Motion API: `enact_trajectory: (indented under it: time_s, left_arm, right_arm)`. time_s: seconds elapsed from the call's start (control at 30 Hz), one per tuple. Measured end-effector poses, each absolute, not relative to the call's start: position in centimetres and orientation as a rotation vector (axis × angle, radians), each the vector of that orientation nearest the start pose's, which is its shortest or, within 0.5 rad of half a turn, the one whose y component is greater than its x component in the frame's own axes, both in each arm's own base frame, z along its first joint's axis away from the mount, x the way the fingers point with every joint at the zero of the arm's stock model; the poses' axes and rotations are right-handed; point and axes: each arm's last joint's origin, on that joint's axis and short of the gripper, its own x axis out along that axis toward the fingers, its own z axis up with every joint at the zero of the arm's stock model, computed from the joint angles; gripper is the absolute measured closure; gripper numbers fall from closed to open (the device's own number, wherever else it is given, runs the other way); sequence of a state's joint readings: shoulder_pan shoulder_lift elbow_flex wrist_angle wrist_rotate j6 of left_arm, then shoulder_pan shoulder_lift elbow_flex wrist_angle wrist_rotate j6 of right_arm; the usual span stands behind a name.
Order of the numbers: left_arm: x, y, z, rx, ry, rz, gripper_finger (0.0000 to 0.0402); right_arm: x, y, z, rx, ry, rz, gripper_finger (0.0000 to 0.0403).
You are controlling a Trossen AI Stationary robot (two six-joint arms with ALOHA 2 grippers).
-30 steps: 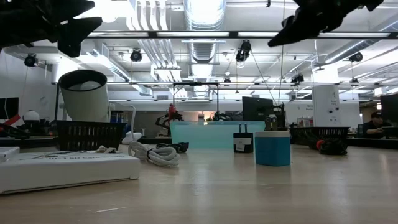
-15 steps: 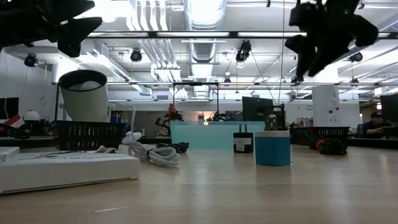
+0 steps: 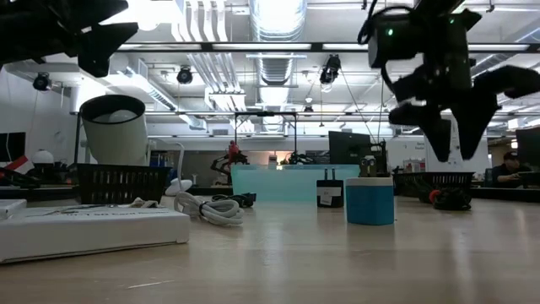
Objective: Pick and place items into bin
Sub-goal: Put the top right black charger cable into the green bin
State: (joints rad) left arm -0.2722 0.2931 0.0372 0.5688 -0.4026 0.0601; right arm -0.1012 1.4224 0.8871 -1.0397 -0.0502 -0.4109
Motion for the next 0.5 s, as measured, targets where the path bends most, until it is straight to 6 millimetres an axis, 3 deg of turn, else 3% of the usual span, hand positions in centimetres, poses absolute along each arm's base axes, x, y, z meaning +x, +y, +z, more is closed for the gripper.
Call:
enact_trajectory:
  time_s: [0.27, 0.5]
  left_arm:
    - [10.8, -1.8, 20.5, -0.044, -0.292, 0.138, 0.0199]
    - [10.9, -1.9, 20.5, -0.036, -0.287, 0.139, 0.0199]
  right_arm:
    - [23.4, -1.8, 17.3, -0.365, 1.584, 0.434, 0.0268]
    - [24.3, -1.5, 17.1, -0.470, 1.507, 0.505, 0.0268]
